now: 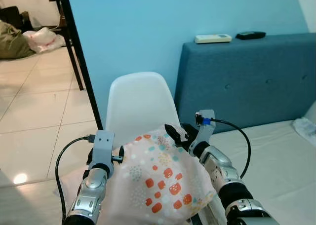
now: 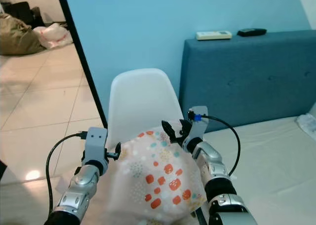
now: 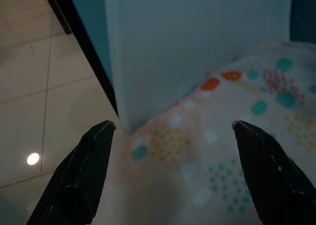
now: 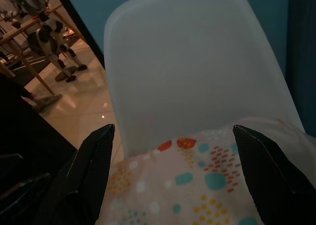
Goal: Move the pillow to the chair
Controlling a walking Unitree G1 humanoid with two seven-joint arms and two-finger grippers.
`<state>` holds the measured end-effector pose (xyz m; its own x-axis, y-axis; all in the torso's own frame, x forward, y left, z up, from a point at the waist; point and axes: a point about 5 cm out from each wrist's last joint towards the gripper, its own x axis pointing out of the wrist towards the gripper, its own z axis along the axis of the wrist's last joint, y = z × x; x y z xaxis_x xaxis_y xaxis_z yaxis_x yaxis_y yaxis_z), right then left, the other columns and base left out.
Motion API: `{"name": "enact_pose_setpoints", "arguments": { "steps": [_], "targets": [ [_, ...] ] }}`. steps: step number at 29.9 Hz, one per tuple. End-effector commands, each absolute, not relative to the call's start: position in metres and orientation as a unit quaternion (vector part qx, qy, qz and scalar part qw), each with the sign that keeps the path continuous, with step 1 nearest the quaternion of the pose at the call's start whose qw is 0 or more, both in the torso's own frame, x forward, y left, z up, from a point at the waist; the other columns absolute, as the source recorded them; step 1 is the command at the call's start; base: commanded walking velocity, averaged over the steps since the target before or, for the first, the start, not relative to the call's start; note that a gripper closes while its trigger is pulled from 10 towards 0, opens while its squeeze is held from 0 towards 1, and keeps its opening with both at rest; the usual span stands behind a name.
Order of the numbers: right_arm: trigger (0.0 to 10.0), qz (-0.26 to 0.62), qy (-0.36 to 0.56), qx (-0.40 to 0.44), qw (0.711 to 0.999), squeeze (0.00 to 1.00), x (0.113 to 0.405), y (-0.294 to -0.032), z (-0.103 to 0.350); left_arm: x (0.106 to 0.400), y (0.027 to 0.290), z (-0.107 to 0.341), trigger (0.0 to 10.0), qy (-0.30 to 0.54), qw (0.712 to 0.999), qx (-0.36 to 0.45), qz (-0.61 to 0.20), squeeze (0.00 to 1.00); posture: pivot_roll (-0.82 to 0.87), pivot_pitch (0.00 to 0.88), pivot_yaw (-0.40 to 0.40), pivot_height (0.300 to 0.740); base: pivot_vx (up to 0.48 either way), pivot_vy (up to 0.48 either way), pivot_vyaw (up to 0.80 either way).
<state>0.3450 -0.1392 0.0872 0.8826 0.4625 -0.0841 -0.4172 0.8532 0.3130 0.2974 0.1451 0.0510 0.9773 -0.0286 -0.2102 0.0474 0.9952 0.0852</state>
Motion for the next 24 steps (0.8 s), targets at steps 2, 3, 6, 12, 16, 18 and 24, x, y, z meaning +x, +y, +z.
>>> {"name": "enact_pose_setpoints", "arguments": {
  "steps": [2,3,6,12,16,18,24],
  "targets": [
    [10.0,0.219,0.098,0.141,0.96,0.0,0.34,-0.138,0.075,0.289,0.147,0.037,10.0,0.127,0.99,0.055,-0.02,0.0,0.02,0.006,-0.02,0.74,0.0,0.0,0.0],
    [10.0,0.212,0.106,0.141,0.961,0.0,0.339,-0.138,0.071,0.288,0.147,0.035,10.0,0.13,0.99,0.056,-0.02,0.0,0.02,0.004,-0.02,0.74,0.0,0.0,0.0],
    [10.0,0.195,0.129,0.137,0.963,0.0,0.334,-0.14,0.058,0.286,0.148,0.03,10.0,0.138,0.989,0.059,-0.02,0.0,0.02,0.002,-0.021,0.74,0.0,0.0,0.0],
    [10.0,0.16,0.178,0.131,0.962,0.0,0.316,-0.148,0.03,0.279,0.152,0.02,10.0,0.154,0.986,0.063,-0.017,0.0,0.02,0.0,-0.021,0.74,-0.209,0.0,0.0],
    [10.0,0.136,0.207,0.127,0.961,0.0,0.306,-0.154,0.016,0.276,0.154,0.014,10.0,0.163,0.984,0.064,-0.016,0.0,0.02,0.0,-0.021,0.74,-0.274,0.0,0.0],
    [10.0,0.119,0.226,0.121,0.959,0.0,0.298,-0.159,0.006,0.272,0.155,0.009,10.0,0.173,0.983,0.067,-0.017,0.0,0.02,0.0,-0.021,0.74,-0.285,0.0,0.0],
    [10.0,0.079,0.283,0.115,0.949,0.0,0.272,-0.173,-0.021,0.257,0.157,-0.012,10.0,0.216,0.974,0.069,-0.017,0.0,0.02,0.0,-0.019,0.74,-0.32,0.0,0.0]
  ]
}}
